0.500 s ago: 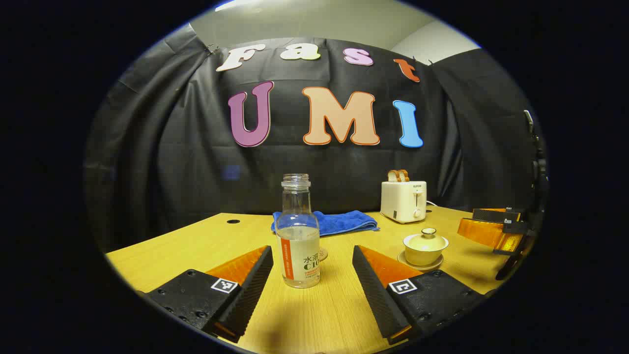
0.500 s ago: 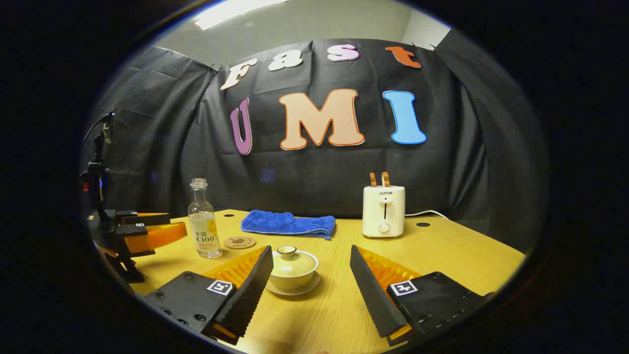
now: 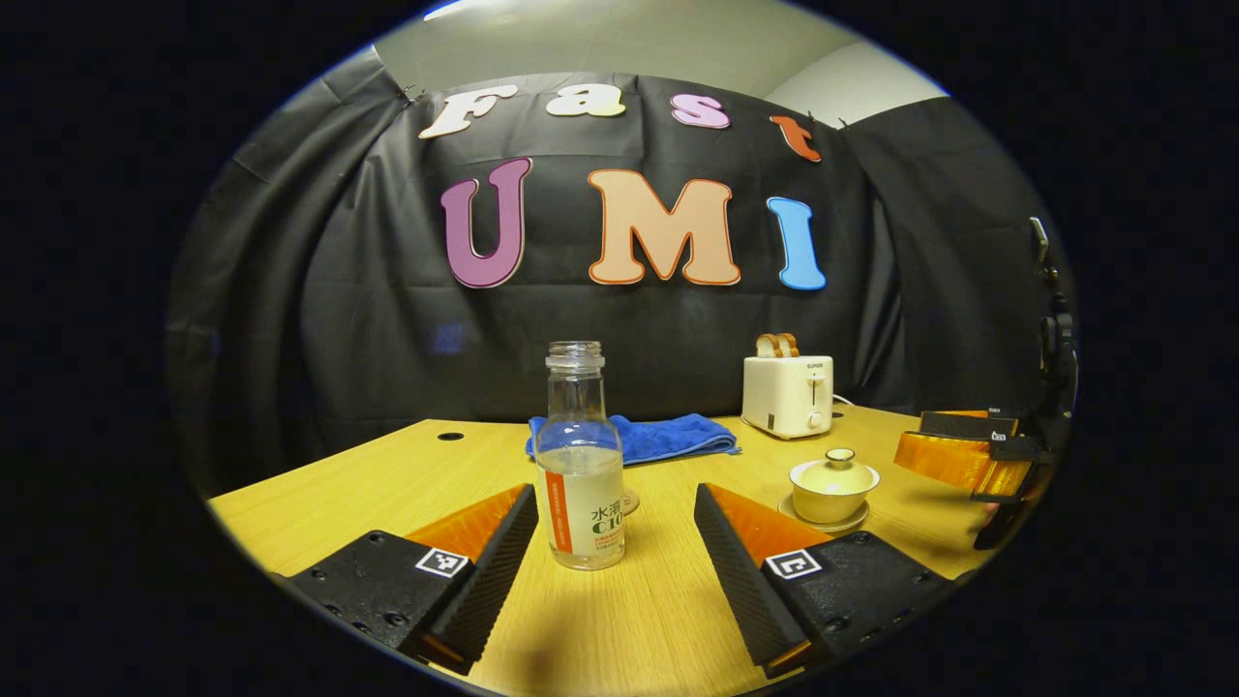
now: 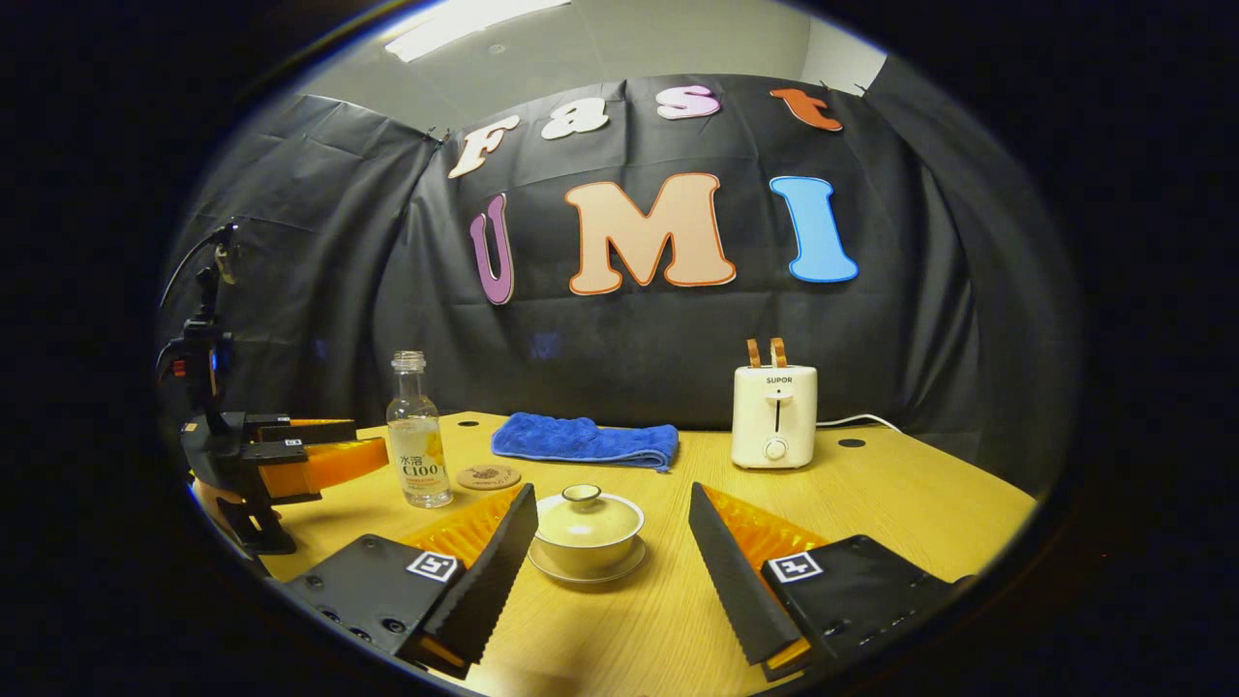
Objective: Open the teacup lid with one hand, grasp the water bottle and pour water into the teacup with the other hand; after pouring, place the water bottle on the coaster and then close the teacup lid.
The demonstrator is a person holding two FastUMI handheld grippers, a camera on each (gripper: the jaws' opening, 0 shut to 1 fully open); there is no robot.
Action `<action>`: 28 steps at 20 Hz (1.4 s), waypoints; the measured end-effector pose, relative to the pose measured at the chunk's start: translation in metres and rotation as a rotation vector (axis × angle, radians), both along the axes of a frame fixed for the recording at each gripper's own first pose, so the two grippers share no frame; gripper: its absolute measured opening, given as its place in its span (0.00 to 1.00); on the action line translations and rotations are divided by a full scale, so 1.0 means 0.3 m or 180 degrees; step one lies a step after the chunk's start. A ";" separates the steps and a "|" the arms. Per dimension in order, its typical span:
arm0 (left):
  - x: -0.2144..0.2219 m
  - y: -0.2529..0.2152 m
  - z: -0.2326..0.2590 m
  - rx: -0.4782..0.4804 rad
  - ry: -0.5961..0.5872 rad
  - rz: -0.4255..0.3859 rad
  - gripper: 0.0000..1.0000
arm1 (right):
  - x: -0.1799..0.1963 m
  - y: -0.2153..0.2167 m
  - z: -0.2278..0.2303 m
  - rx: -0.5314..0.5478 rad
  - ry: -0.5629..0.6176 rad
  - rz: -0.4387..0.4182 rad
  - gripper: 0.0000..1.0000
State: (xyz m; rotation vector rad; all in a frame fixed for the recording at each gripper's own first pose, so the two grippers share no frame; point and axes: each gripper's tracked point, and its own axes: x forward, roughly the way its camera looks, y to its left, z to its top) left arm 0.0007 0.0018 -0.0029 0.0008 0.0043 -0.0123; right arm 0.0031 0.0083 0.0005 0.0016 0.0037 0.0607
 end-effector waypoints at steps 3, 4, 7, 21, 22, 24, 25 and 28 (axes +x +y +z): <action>0.003 -0.002 0.002 -0.0002 0.0001 0.0035 0.95 | -0.003 0.000 -0.003 0.0001 0.0000 0.0000 0.99; 0.003 -0.001 0.002 -0.0006 -0.0005 0.0041 0.95 | -0.003 0.000 -0.004 0.0001 -0.0001 0.0000 0.99; 0.001 0.001 0.004 -0.0007 -0.0002 0.0055 0.95 | -0.003 0.003 -0.003 0.0001 -0.0001 -0.0001 0.95; 0.001 0.001 0.003 -0.0004 -0.0007 0.0062 0.95 | 0.103 0.079 -0.022 0.0020 0.0071 0.0379 1.00; 0.001 0.000 0.001 -0.0004 -0.0008 0.0061 0.95 | 0.117 0.076 -0.025 0.0018 0.0093 0.0364 0.99; 0.002 0.001 0.002 -0.0003 -0.0007 0.0061 0.95 | 0.145 0.072 -0.030 0.0009 0.0121 0.0319 0.98; 0.001 0.000 0.004 -0.0004 -0.0007 0.0061 0.95 | 0.159 0.077 -0.036 0.0005 0.0156 0.0321 0.96; 0.002 0.000 0.000 -0.0002 -0.0008 0.0063 0.95 | 0.194 0.086 -0.088 -0.0036 0.0426 0.0344 0.96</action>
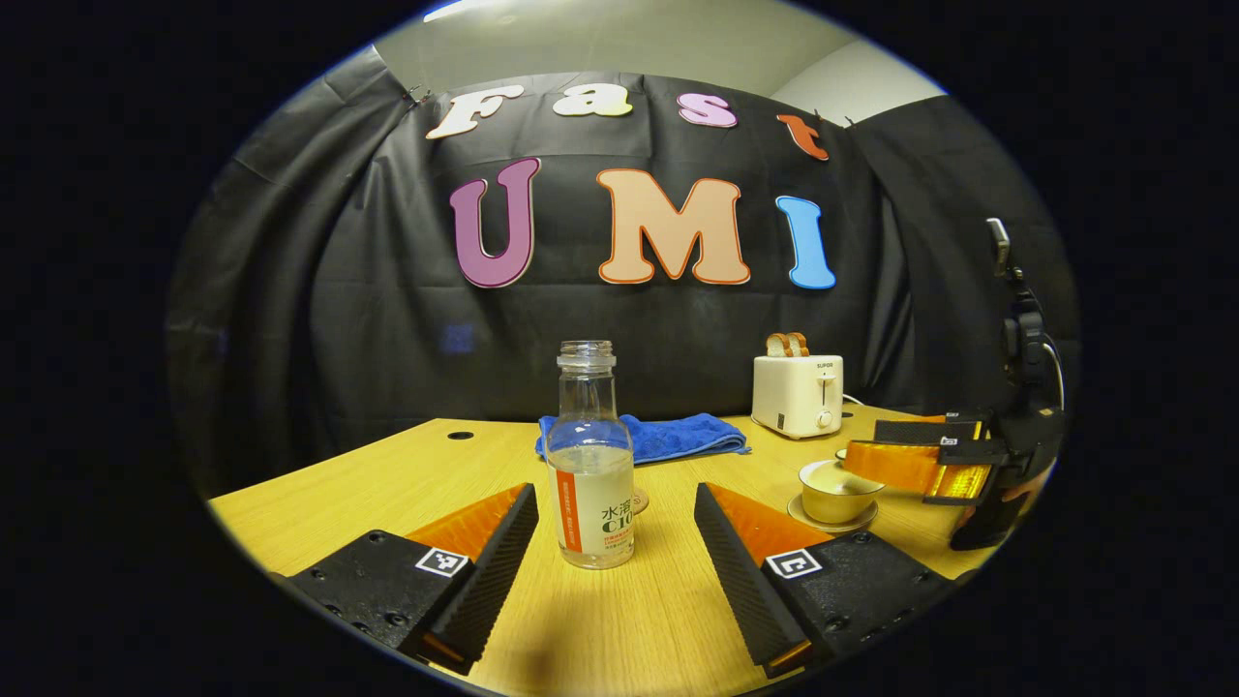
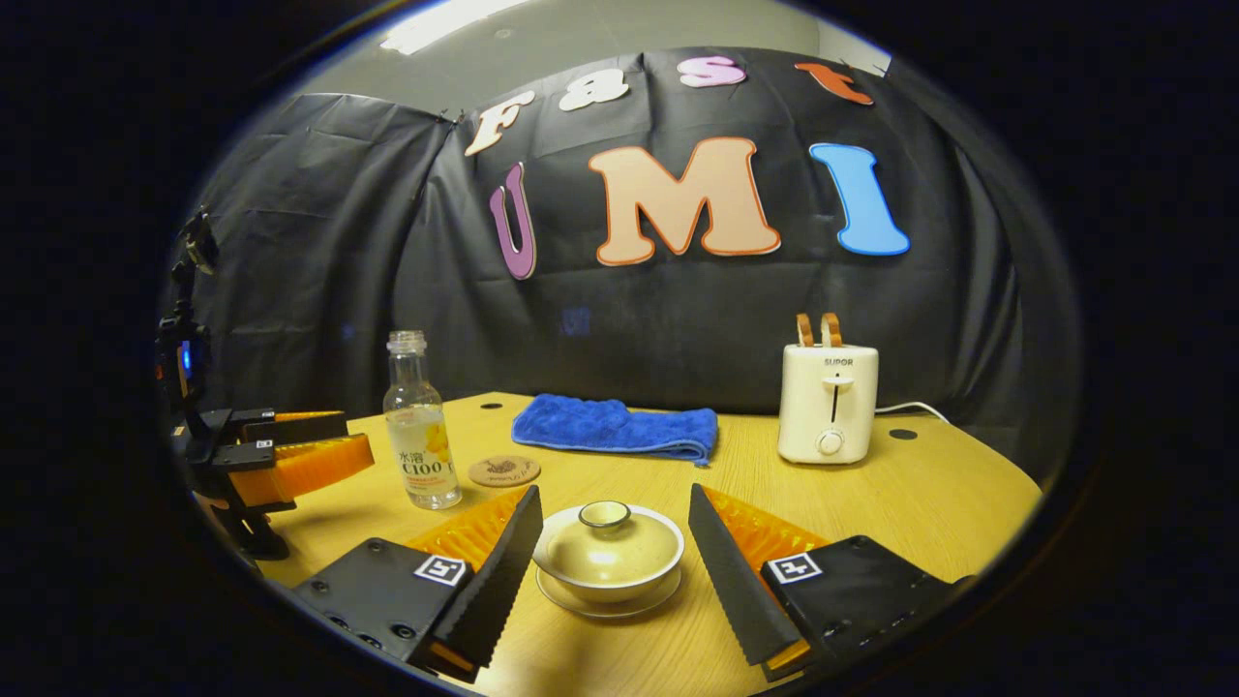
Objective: Open the teacup lid with one hand, grasp the water bottle and pour water into the teacup with the other hand; after pouring, place the water bottle on the coaster and then close the teacup lid.
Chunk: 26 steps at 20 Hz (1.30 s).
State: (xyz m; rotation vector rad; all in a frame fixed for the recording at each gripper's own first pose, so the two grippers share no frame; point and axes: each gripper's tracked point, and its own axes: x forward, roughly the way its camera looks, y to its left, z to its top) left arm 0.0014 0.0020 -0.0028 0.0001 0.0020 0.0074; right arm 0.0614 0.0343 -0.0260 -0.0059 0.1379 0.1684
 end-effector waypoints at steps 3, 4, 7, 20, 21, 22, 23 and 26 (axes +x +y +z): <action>-0.002 0.000 0.002 -0.0001 0.0001 0.0001 0.95 | 0.036 0.004 -0.017 -0.0040 0.0152 -0.0017 0.81; 0.000 0.001 -0.001 -0.0001 0.0001 0.0001 0.95 | 0.045 0.001 -0.021 -0.0037 0.0156 -0.0031 0.75; -0.001 0.000 0.001 -0.0001 0.0000 0.0001 0.95 | 0.066 0.003 -0.020 -0.0048 0.0131 -0.0019 0.78; 0.001 0.001 -0.005 0.0001 0.0003 0.0002 0.95 | 0.070 0.023 -0.008 -0.0082 0.0049 0.0097 0.36; 0.001 0.001 -0.004 0.0000 0.0005 0.0002 0.95 | 0.067 0.021 0.004 -0.0093 -0.0004 0.0087 0.36; 0.001 0.000 -0.001 -0.0001 -0.0002 -0.0005 0.95 | 0.060 0.017 0.012 -0.0092 -0.0061 0.0077 0.36; 0.004 0.002 -0.002 0.0002 0.0003 -0.0003 0.95 | 0.055 0.011 0.025 -0.0071 -0.0126 0.0048 0.36; 0.009 0.004 -0.007 0.0005 0.0004 0.0019 0.95 | 0.030 -0.017 0.061 0.0065 -0.0334 -0.0066 0.36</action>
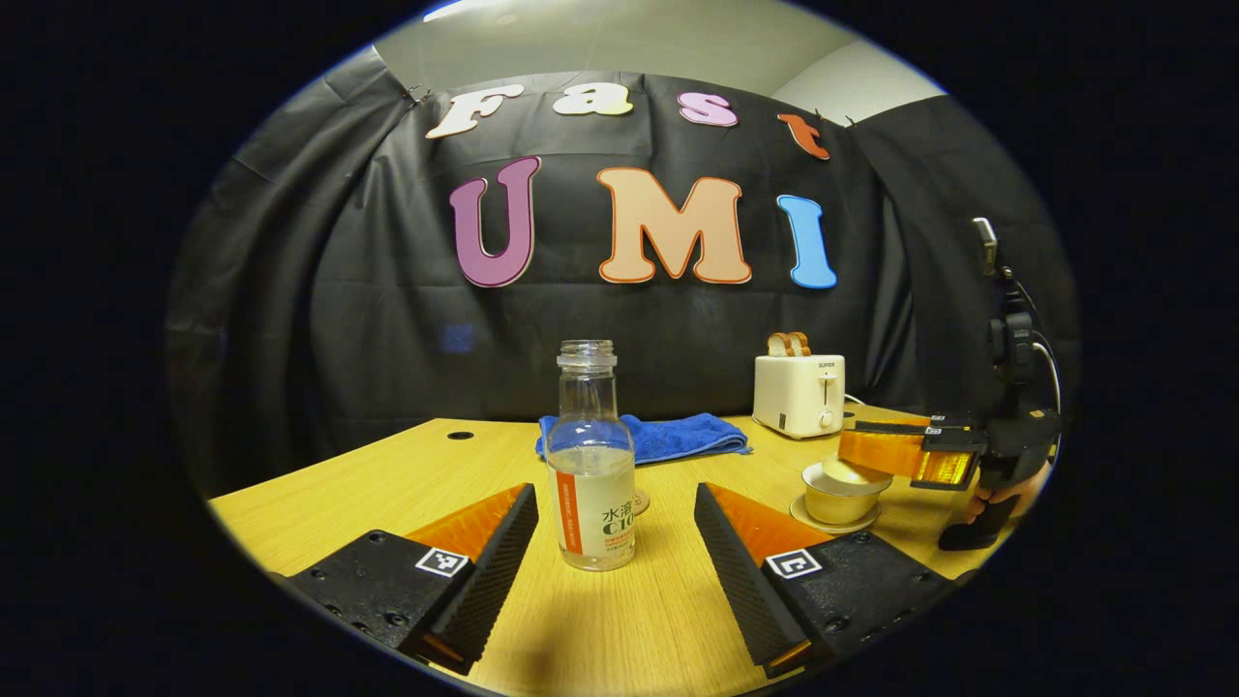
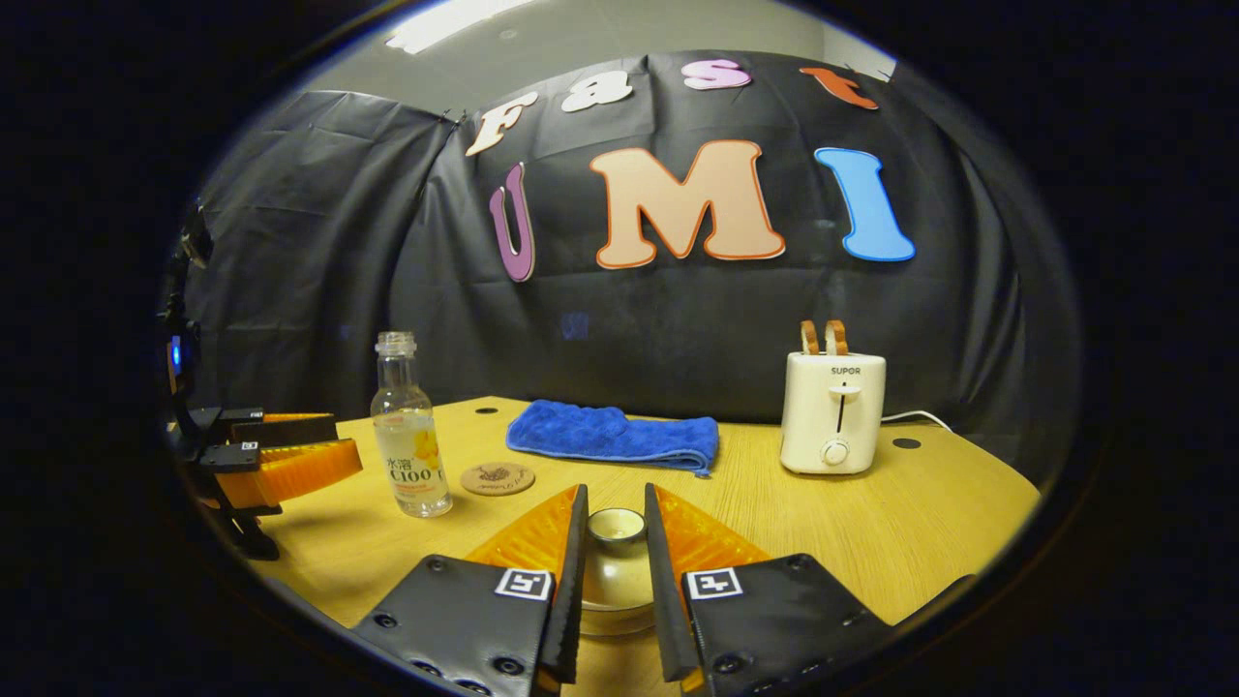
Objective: Open the teacup lid with one hand, grasp the water bottle and pour water into the teacup with the other hand; after pouring, place the water bottle on the coaster and then close the teacup lid.
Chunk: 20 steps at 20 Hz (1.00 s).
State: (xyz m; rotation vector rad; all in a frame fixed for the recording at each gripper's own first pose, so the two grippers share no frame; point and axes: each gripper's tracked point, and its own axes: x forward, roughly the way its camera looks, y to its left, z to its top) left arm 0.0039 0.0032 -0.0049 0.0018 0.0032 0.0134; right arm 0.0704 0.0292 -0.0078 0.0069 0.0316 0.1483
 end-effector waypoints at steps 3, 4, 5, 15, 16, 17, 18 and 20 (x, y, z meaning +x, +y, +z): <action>0.012 0.001 -0.010 0.0001 0.0019 -0.0007 0.95 | -0.005 -0.028 0.005 -0.0016 -0.0059 -0.0107 0.36; 0.019 0.001 -0.010 -0.0001 0.0011 -0.0022 0.95 | -0.006 -0.036 0.009 -0.0016 -0.0061 -0.0141 0.36; 0.032 0.007 -0.016 0.0000 0.0020 -0.0020 0.95 | -0.008 -0.048 0.013 -0.0017 -0.0062 -0.0182 0.36; 0.193 0.042 -0.006 0.0012 0.0039 -0.0096 0.95 | -0.090 -0.222 0.026 -0.0044 -0.0113 -0.0741 0.36; 0.206 0.048 -0.008 0.0008 0.0038 -0.0096 0.95 | -0.096 -0.235 0.027 -0.0045 -0.0114 -0.0766 0.36; 0.219 0.052 -0.011 0.0010 0.0052 -0.0093 0.95 | -0.103 -0.247 0.029 -0.0044 -0.0117 -0.0788 0.36; 0.228 0.051 -0.014 0.0016 0.0064 -0.0103 0.94 | -0.111 -0.258 0.030 -0.0044 -0.0116 -0.0804 0.36; 0.242 0.048 -0.021 0.0034 0.0104 -0.0121 0.92 | -0.121 -0.275 0.030 -0.0046 -0.0119 -0.0836 0.36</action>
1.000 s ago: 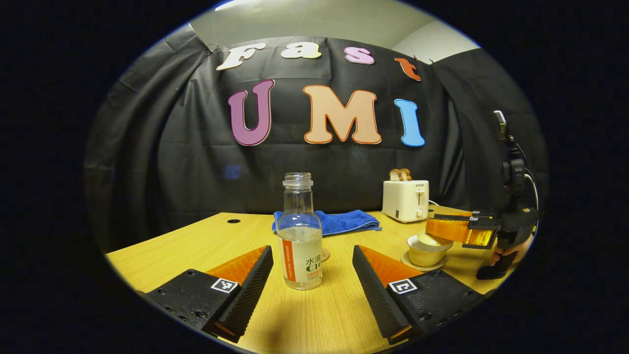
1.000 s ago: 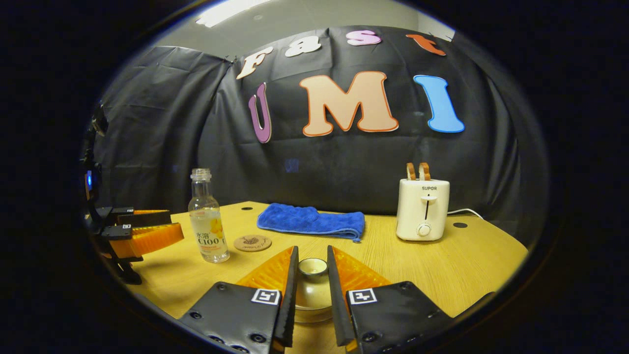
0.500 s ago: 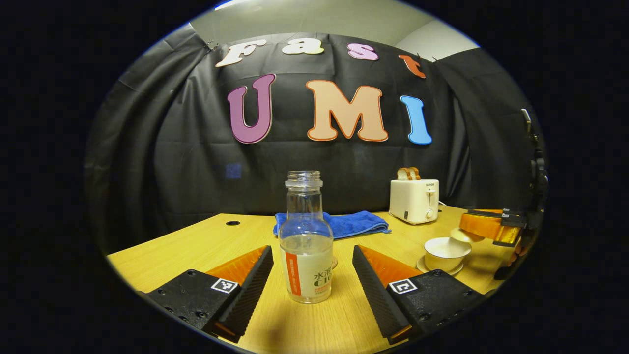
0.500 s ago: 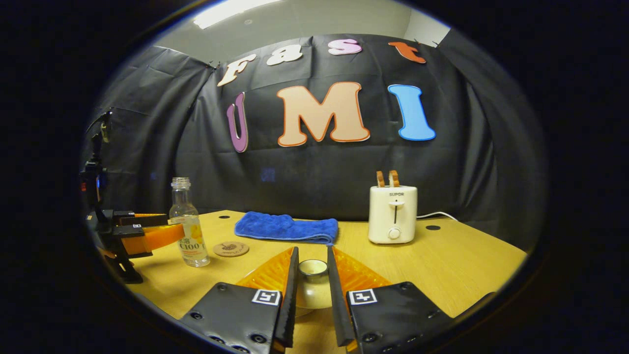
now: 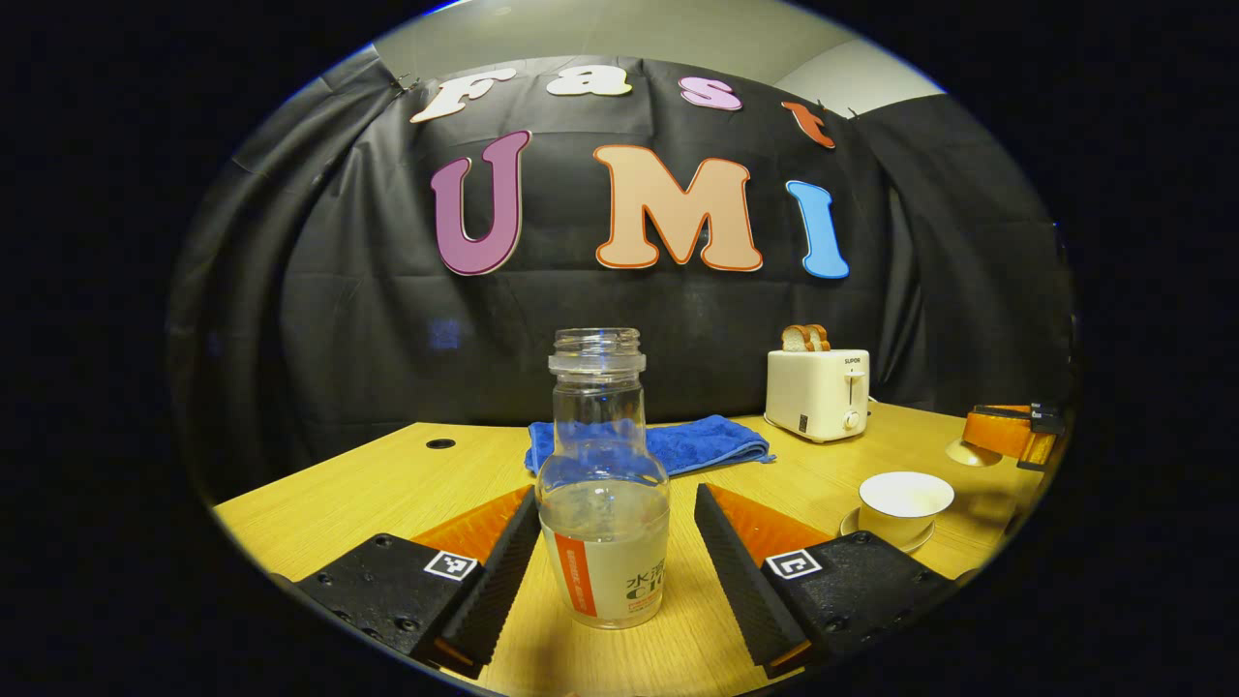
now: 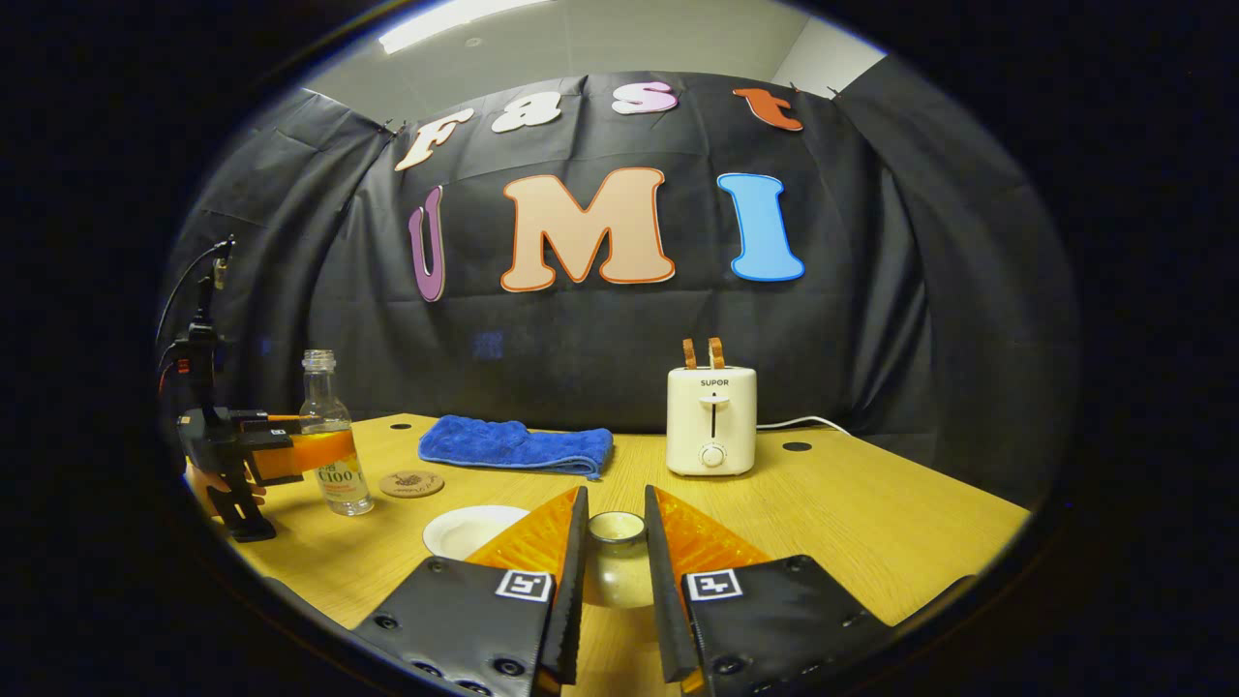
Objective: Open the teacup lid with one hand, grasp the water bottle and pour water into the teacup with the other hand; after pouring, place the water bottle on the coaster and then close the teacup lid.
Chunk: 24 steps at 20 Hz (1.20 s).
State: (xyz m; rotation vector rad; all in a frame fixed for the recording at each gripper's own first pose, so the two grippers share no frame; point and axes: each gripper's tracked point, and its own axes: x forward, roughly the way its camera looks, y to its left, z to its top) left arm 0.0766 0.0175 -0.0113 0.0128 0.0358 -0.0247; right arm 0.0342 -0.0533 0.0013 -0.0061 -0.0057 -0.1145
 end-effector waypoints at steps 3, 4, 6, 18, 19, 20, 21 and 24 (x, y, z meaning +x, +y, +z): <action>0.014 0.001 -0.007 0.0014 0.0051 -0.0016 0.85 | -0.017 -0.009 0.002 -0.0002 0.0000 0.0001 0.36; 0.018 0.001 -0.010 0.0014 0.0051 -0.0018 0.76 | -0.018 -0.014 0.002 -0.0002 0.0000 -0.0007 0.36; 0.022 -0.002 -0.013 0.0032 0.0071 -0.0013 0.72 | -0.023 -0.019 0.002 -0.0003 -0.0001 -0.0017 0.36; 0.011 -0.019 -0.006 0.0273 0.0048 -0.0063 0.68 | -0.032 -0.024 0.003 -0.0002 -0.0005 -0.0032 0.36; 0.013 -0.020 -0.007 0.0396 0.0073 -0.0053 0.68 | -0.032 -0.024 0.002 -0.0002 -0.0005 -0.0033 0.36; 0.011 -0.018 -0.010 0.0549 0.0096 -0.0046 0.68 | -0.032 -0.024 0.003 -0.0001 -0.0005 -0.0033 0.36; 0.010 -0.017 -0.002 0.0715 0.0087 -0.0030 0.68 | -0.032 -0.024 0.003 -0.0001 -0.0005 -0.0033 0.36; 0.011 -0.024 0.039 0.1335 0.0054 -0.0031 0.68 | -0.032 -0.024 0.005 -0.0001 -0.0005 -0.0034 0.36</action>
